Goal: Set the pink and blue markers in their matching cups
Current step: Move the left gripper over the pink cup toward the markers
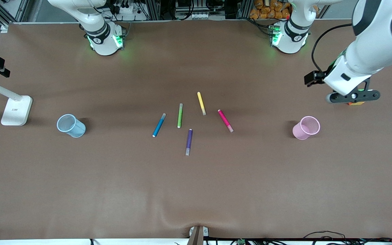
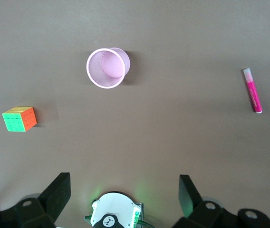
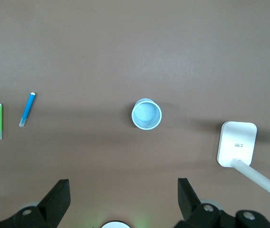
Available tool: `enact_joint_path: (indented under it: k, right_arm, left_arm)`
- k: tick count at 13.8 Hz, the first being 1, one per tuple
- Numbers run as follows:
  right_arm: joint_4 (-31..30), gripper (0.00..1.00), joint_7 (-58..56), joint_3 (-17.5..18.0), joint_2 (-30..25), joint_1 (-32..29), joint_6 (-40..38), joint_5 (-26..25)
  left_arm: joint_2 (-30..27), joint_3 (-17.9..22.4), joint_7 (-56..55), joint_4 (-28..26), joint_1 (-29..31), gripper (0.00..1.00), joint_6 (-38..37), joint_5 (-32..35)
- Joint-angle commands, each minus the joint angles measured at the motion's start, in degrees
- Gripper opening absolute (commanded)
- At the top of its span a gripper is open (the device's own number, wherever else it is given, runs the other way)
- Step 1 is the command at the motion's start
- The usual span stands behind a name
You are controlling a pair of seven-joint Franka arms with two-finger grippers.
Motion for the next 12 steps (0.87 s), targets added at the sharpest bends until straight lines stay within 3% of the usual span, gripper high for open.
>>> enact_joint_path:
  k: [1, 9, 12]
  right_arm:
    - [0.27, 1.0, -0.41, 0.33, 0.05, -0.59, -0.48, -0.34]
    - [0.19, 1.0, -0.41, 0.24, 0.05, -0.59, -0.48, -0.34]
    - [0.27, 1.0, -0.41, 0.24, 0.05, -0.59, -0.48, -0.34]
  left_arm:
    - [0.95, -0.24, -0.74, 0.27, -0.19, 1.0, 0.63, 0.95]
    - [5.34, -1.12, -1.18, 0.36, -1.5, 1.0, 4.05, 1.39]
    - [8.06, -1.47, -2.84, 0.28, -2.82, 1.0, 6.78, 5.6]
